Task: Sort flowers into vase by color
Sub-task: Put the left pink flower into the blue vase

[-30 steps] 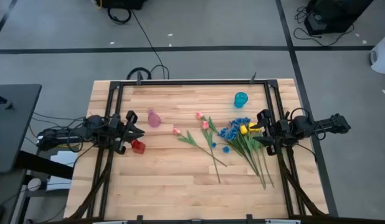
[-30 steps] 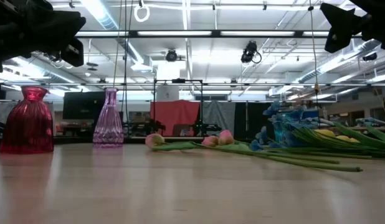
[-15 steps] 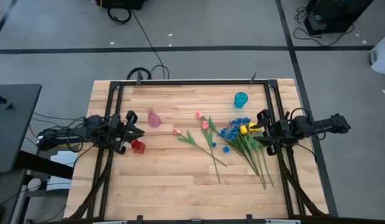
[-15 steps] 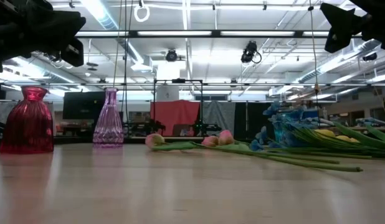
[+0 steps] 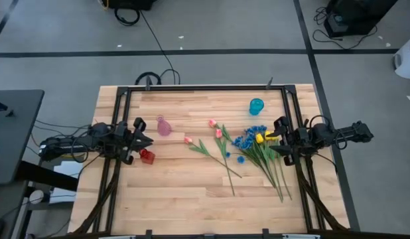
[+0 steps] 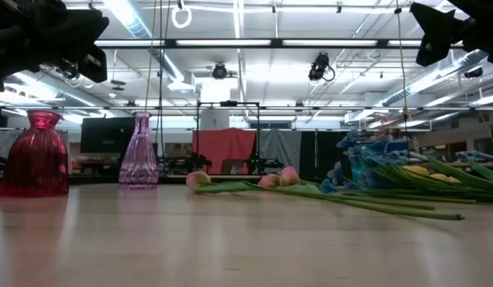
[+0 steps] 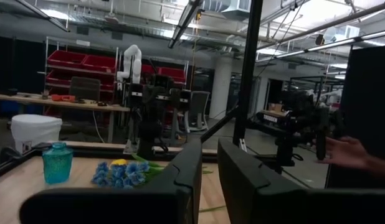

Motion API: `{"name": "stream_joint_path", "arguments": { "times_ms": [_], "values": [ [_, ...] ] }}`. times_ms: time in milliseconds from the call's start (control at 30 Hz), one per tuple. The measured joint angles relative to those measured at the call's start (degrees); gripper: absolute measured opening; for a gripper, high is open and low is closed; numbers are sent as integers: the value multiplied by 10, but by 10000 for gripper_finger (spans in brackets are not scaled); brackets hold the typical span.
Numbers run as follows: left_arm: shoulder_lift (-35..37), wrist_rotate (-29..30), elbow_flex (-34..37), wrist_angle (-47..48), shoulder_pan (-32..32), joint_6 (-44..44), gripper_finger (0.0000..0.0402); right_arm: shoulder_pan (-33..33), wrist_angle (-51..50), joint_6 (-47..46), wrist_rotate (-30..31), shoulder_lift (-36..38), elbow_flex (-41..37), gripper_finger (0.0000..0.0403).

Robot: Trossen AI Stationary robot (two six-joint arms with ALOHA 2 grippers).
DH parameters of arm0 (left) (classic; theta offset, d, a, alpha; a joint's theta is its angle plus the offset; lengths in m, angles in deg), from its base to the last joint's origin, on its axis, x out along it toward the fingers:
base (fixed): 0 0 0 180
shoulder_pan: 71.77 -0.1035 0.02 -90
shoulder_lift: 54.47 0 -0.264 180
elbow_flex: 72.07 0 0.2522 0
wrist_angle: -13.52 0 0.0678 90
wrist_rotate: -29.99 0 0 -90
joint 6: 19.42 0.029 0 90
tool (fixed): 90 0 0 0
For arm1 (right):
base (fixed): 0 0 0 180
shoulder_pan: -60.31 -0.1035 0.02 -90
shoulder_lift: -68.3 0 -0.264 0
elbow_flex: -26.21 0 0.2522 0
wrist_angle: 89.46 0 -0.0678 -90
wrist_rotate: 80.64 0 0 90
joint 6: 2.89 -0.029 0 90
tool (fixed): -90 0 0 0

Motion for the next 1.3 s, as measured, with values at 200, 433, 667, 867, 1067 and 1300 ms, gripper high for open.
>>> {"name": "stream_joint_path", "arguments": {
  "times_ms": [200,433,667,867,1067,1300],
  "values": [
    [0,0,0,-30,0,1,56,0,59,-4,8,0,0,211],
    [0,1,0,-42,0,2,56,0,88,-51,3,0,0,211],
    [0,20,0,-57,0,3,56,0,100,-63,4,0,0,211],
    [0,-8,0,-110,0,-14,56,0,115,-68,1,0,0,211],
    [0,-27,0,-166,0,-42,56,0,105,-67,5,0,0,211],
    [0,-4,0,-164,0,-41,56,0,125,-53,63,0,0,211]
  ]
}}
